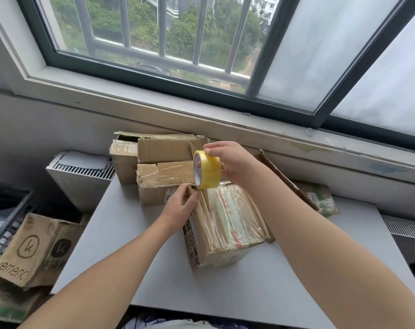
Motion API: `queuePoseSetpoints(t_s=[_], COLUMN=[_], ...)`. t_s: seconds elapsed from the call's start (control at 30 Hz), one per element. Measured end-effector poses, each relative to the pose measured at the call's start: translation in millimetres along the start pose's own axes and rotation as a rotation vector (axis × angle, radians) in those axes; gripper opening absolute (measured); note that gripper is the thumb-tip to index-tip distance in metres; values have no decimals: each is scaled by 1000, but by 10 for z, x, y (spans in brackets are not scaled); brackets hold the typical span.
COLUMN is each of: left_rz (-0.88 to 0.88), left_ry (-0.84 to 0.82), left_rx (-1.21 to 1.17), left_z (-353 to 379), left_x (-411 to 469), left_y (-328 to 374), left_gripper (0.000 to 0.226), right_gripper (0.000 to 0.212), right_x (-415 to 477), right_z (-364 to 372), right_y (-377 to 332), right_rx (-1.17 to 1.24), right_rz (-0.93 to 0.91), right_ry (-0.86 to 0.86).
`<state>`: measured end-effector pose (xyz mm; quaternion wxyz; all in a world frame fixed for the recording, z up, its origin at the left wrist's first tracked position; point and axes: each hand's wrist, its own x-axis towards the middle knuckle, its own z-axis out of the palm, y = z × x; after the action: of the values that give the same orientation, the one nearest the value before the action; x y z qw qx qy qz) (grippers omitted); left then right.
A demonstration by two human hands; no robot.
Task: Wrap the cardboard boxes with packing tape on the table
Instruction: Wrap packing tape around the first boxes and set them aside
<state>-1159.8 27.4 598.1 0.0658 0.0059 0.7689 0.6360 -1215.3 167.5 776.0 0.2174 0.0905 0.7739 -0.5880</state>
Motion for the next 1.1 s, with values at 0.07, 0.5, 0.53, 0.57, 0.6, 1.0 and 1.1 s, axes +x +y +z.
queuePoseSetpoints(t_s=[0.07,0.5,0.53,0.57,0.6,1.0,1.1], left_rz=[19,128,133,137,144,214,259], left_ry=[28,150,145,141,137,172,171], left_rx=[11,46,49,50,48,54,100], left_z=[1,166,185,196,201,203,169], left_x=[-8,2,-1,-3,-5,18,22], left_y=[-29,-132,-132,-135,-139,-215,-193], left_gripper=[53,39,38,37,36,29,30], right_gripper=[23,34,38,41,42,60,59], right_x=[-93,-979,-969,-965,-959,-978,-988], right_z=[-18,-172,-158,-142,-130,147,183], right_y=[76,740,756,753,747,547,532], right_rx=[-48,-203,-310,-400,-471,-1110,-1144], right_rz=[1,166,137,116,101,26,31], right_ry=[-19,-42,-44,-61,-85,-189,-195])
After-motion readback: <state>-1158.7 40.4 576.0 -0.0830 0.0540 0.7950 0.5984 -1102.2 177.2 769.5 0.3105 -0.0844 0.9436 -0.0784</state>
